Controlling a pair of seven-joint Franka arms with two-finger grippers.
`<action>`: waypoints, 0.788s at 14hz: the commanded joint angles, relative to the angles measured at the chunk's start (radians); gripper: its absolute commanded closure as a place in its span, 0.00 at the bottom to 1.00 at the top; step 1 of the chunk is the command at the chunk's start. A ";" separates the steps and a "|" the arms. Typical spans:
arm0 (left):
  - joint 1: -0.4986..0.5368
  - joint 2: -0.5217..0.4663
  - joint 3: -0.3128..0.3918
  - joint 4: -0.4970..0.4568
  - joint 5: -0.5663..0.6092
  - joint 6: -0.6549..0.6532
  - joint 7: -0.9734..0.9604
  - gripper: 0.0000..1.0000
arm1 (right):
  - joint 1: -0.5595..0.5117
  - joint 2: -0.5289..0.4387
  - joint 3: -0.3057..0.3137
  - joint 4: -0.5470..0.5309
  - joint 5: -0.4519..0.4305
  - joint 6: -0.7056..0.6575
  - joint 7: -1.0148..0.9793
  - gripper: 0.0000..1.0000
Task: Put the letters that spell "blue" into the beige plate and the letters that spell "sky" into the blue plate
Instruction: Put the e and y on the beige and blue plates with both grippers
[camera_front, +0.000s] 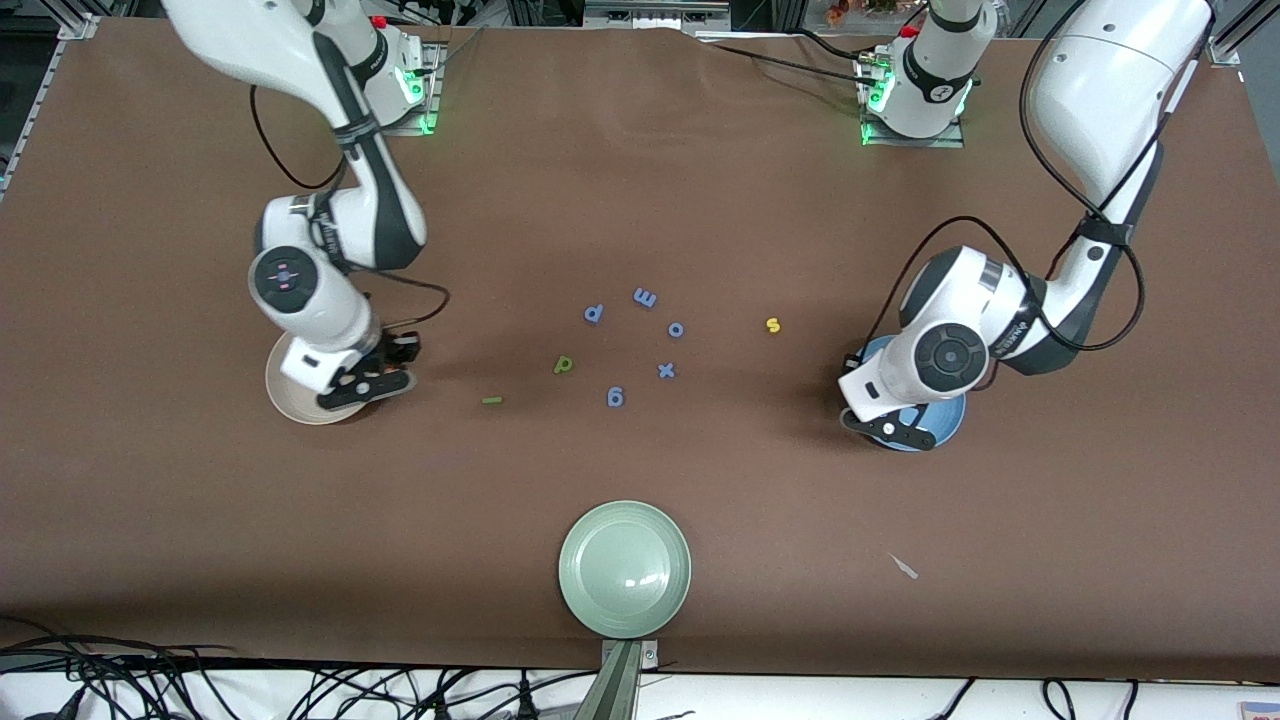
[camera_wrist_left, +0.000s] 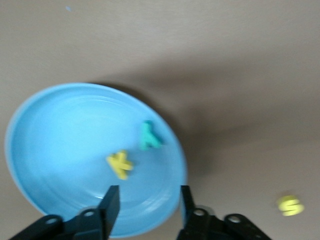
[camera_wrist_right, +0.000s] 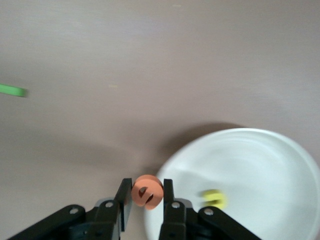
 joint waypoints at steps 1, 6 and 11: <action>-0.002 -0.044 -0.065 -0.078 -0.020 -0.009 -0.178 0.00 | -0.057 0.036 0.011 0.034 -0.003 -0.017 -0.111 0.73; 0.061 -0.134 -0.182 -0.304 -0.029 0.176 -0.453 0.00 | -0.057 0.039 0.020 0.086 0.007 -0.074 -0.133 0.00; 0.143 -0.134 -0.251 -0.509 -0.032 0.466 -0.679 0.00 | -0.042 0.097 0.100 0.225 0.008 -0.178 -0.133 0.00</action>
